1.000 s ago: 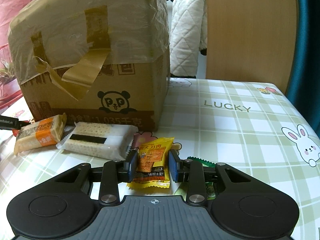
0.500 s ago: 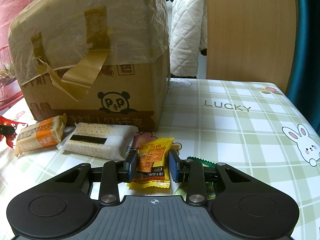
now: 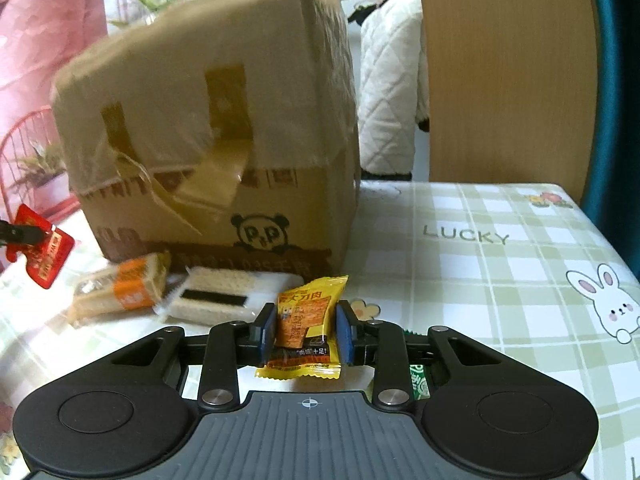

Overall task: Organize snacks
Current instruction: 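Grasp the red packet with the left gripper while the right gripper holds the yellow packet, then carry the red packet in the left gripper while the right carries the yellow packet over the box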

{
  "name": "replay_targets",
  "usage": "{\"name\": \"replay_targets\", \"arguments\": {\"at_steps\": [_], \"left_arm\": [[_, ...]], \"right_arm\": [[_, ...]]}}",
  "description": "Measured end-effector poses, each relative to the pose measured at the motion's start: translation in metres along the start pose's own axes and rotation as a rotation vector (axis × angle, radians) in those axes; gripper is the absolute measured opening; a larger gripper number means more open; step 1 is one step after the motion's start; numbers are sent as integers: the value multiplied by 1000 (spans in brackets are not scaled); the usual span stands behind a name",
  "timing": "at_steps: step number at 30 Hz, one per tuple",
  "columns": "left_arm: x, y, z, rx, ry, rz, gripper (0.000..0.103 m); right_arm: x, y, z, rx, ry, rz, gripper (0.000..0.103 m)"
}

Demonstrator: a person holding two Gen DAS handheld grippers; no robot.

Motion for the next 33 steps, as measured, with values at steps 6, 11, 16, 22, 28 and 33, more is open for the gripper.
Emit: {"name": "replay_targets", "arguments": {"at_steps": [6,11,16,22,28,33], "left_arm": [[-17,17,-3,22,3,-79,14],[-33,33,-4,33,12,-152,14],[-61,46,-4,47,28,-228,14],[-103,58,-19,88,-4,-324,14],[-144,49,-47,159,-41,-367,14],[-166,23,-75,199,-85,-349,14]], "right_arm": [[-21,19,4,-22,-11,-80,29],[-48,35,4,-22,-11,-162,29],[-82,52,3,-25,-6,-259,29],[-133,72,4,-28,30,-379,29],[-178,60,19,-65,69,-407,29],[-198,28,36,-81,68,-355,29]]}}
Point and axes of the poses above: each gripper's, at about its wrist camera, not at the fingertips, and y roughly against the way its jaws point, z to its left, x to its underside, the point moved 6 cm from there along -y, roughly the way its jaws point, and after that the axes turned 2 degrees about -x, right-handed, at the moved point
